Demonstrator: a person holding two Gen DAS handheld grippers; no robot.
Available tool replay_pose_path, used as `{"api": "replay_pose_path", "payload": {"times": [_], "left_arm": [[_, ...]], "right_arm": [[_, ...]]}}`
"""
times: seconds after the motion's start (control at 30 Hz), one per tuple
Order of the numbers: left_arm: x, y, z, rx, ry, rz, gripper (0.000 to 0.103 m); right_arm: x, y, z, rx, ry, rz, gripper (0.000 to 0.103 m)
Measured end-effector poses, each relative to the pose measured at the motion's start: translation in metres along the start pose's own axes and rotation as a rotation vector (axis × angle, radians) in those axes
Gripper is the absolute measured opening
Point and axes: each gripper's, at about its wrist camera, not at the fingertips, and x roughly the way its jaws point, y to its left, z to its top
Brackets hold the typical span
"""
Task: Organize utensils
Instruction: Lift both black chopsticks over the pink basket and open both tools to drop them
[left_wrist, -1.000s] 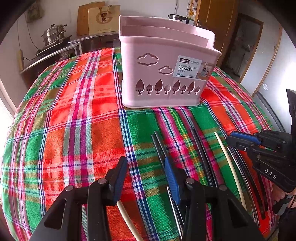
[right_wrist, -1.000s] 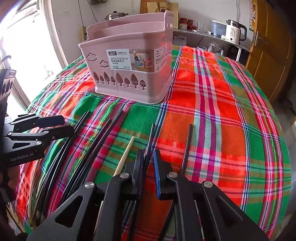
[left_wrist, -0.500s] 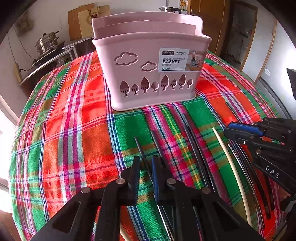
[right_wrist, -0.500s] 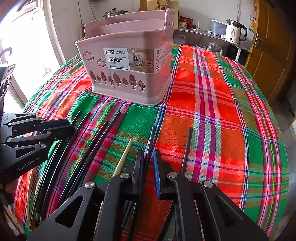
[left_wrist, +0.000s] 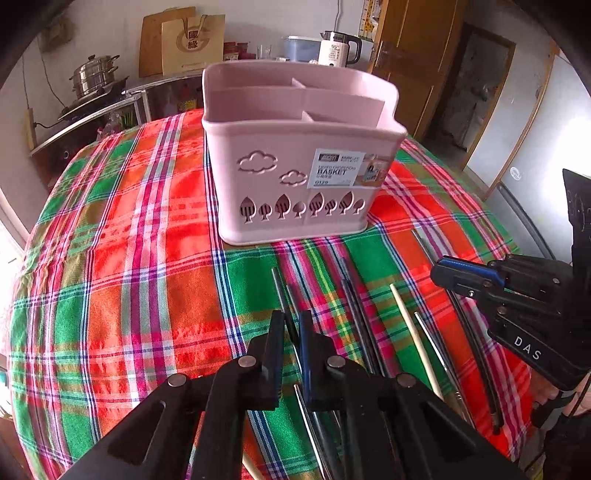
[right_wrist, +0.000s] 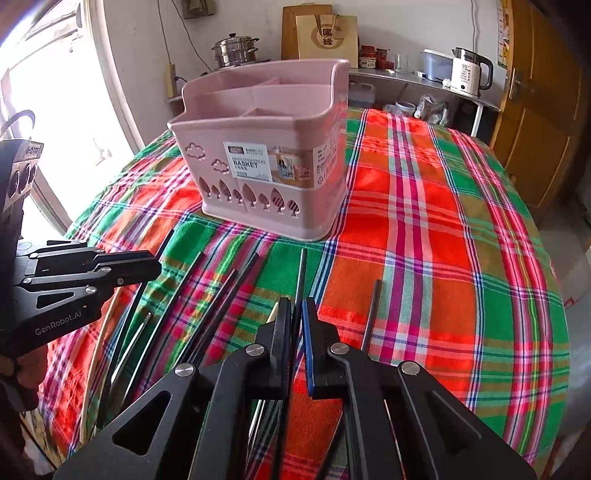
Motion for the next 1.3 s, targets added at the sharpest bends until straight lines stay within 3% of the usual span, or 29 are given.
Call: {"api": "replay_pose_path", "payload": {"times": [0.5, 0.9, 1.3], "left_arm": [[-0.123, -0.014, 0.023, 0.042, -0.22, -0.086, 0.005], [-0.154, -0.014, 0.039, 0.042, -0.277, -0.085, 0.004], [-0.174, -0.004, 0.091, 0.023, -0.323, -0.084, 0.004]], "right_arm": [[-0.102, 0.017, 0.03, -0.034, -0.222, 0.023, 0.005], [-0.145, 0.016, 0.038, -0.03, -0.337, 0.038, 0.005], [-0.164, 0.02, 0.077, -0.036, -0.42, 0.06, 0.005]]}}
